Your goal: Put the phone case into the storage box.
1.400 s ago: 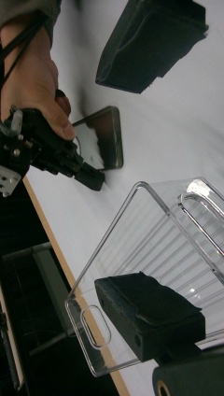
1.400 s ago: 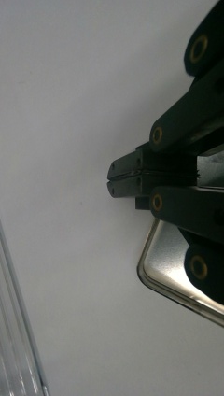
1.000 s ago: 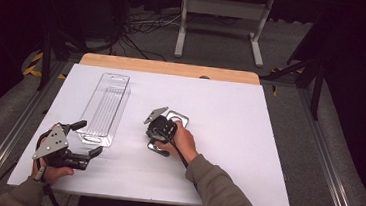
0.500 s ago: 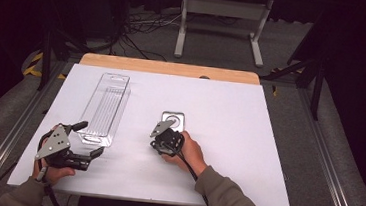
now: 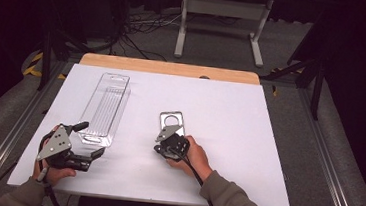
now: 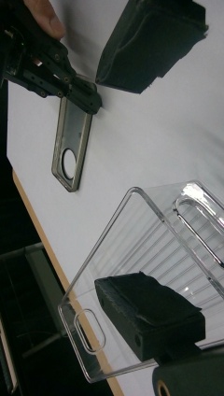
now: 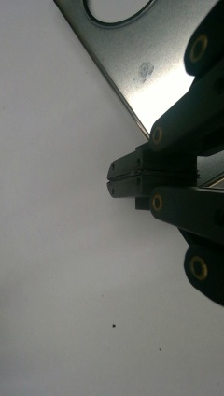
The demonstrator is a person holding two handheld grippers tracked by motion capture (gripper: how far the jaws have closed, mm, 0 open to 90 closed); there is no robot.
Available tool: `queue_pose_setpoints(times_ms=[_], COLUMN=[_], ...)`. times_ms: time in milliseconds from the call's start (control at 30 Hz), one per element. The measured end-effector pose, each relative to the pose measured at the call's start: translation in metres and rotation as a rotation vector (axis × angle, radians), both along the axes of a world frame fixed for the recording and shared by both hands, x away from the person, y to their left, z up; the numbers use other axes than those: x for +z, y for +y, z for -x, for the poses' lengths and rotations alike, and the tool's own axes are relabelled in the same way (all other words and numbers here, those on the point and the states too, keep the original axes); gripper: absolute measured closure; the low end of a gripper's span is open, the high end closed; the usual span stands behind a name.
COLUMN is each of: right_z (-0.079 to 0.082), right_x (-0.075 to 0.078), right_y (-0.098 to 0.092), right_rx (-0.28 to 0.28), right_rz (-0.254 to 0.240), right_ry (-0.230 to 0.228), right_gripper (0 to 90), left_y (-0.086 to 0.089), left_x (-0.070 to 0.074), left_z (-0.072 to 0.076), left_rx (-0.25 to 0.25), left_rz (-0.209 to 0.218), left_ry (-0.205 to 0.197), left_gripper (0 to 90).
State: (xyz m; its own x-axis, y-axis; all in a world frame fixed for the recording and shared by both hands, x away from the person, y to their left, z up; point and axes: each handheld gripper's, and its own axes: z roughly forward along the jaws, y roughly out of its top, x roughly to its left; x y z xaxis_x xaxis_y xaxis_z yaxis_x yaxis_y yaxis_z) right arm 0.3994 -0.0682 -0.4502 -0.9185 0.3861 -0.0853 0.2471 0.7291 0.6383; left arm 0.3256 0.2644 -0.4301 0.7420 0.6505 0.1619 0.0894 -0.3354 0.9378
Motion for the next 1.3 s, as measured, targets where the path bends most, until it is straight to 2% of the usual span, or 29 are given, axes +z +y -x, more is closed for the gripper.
queue_pose_setpoints(times_ms=[133, 233, 300, 633, 667, 767, 800, 867, 1000, 1200, 1267, 1300], right_z=[0.0, 0.001, 0.001, 0.005, 0.004, 0.003, 0.0, -0.002, -0.005, -0.01, -0.011, -0.011], right_x=[0.0, 0.0, 0.001, 0.021, 0.026, 0.03, 0.034, 0.037, 0.042, 0.045, 0.045, 0.046], right_y=[-0.001, -0.003, -0.005, -0.022, -0.027, -0.031, -0.037, -0.041, -0.048, -0.056, -0.057, -0.058], right_rx=[0.001, -0.005, 0.0, -0.024, -0.04, -0.057, -0.081, -0.097, -0.131, -0.194, -0.218, -0.224], right_rz=[-0.004, -0.021, -0.034, -0.095, -0.099, -0.109, -0.116, -0.124, -0.13, -0.143, -0.153, -0.166], right_ry=[0.001, -0.004, -0.005, -0.073, -0.084, -0.092, -0.104, -0.108, -0.116, -0.15, -0.159, -0.163], right_gripper=[89.9, 83.5, 83.6, 69.8, 64.9, 63.1, 56.6, 55.6, 49.1, 33.5, 24.9, 24.7], left_y=[0.0, 0.0, 0.0, 0.001, 0.001, 0.001, 0.0, 0.0, 0.0, 0.0, 0.0, 0.0], left_x=[0.0, 0.0, 0.0, 0.0, 0.0, 0.0, 0.0, 0.0, 0.0, 0.0, 0.0, 0.0], left_z=[0.0, 0.0, 0.0, 0.001, 0.001, 0.001, 0.001, 0.001, 0.001, 0.002, 0.002, 0.002], left_rx=[-0.002, -0.002, -0.003, -0.006, -0.007, -0.01, -0.01, -0.011, -0.013, -0.016, -0.015, -0.016], left_rz=[0.004, 0.004, 0.006, 0.003, 0.003, -0.005, -0.005, -0.005, -0.005, -0.008, -0.01, -0.011], left_ry=[0.003, -0.008, -0.007, -0.002, -0.002, 0.001, 0.0, 0.001, 0.0, -0.001, -0.003, -0.003], left_gripper=[5.7, 6.4, 6.4, 6.4, 6.3, 6.3, 6.3, 6.3, 6.3, 6.3, 6.3, 6.3])
